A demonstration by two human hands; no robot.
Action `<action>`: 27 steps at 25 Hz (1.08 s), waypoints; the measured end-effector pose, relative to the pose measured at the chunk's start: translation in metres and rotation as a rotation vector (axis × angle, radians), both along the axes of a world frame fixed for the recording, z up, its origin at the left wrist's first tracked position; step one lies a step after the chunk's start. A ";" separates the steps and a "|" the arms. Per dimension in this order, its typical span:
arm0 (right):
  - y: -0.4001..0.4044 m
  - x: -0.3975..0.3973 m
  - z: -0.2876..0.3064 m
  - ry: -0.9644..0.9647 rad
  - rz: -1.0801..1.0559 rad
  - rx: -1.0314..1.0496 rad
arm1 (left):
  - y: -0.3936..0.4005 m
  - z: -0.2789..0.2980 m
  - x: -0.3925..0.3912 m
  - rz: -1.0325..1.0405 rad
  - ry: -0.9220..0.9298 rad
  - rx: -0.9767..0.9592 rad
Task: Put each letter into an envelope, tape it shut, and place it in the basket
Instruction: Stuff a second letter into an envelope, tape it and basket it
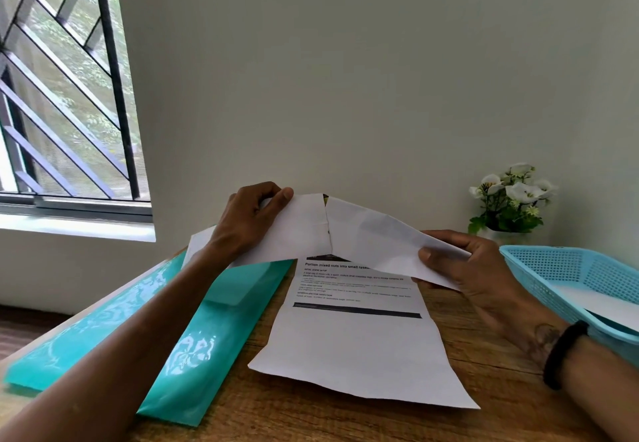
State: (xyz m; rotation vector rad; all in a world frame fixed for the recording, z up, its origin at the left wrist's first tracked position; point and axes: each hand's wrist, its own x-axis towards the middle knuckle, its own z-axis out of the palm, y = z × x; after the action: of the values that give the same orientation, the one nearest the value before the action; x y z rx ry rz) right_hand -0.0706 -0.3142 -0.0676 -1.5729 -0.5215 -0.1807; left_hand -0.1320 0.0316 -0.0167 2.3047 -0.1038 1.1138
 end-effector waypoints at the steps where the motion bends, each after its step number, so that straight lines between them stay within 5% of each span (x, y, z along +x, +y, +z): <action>1: 0.000 0.000 0.000 -0.006 -0.004 -0.012 | 0.000 0.000 0.000 0.005 -0.011 0.002; 14: -0.002 0.002 0.001 -0.175 -0.011 -0.301 | -0.018 -0.003 0.000 -0.045 0.087 0.238; 27: 0.007 -0.008 -0.002 -0.256 0.039 -0.285 | -0.023 -0.020 0.010 0.138 -0.014 0.073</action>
State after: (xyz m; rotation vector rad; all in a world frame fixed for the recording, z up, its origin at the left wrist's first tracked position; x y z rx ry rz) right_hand -0.0783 -0.3076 -0.0699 -1.8263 -0.8050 -0.2903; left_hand -0.1222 0.0085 -0.0364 2.3994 0.0103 1.2126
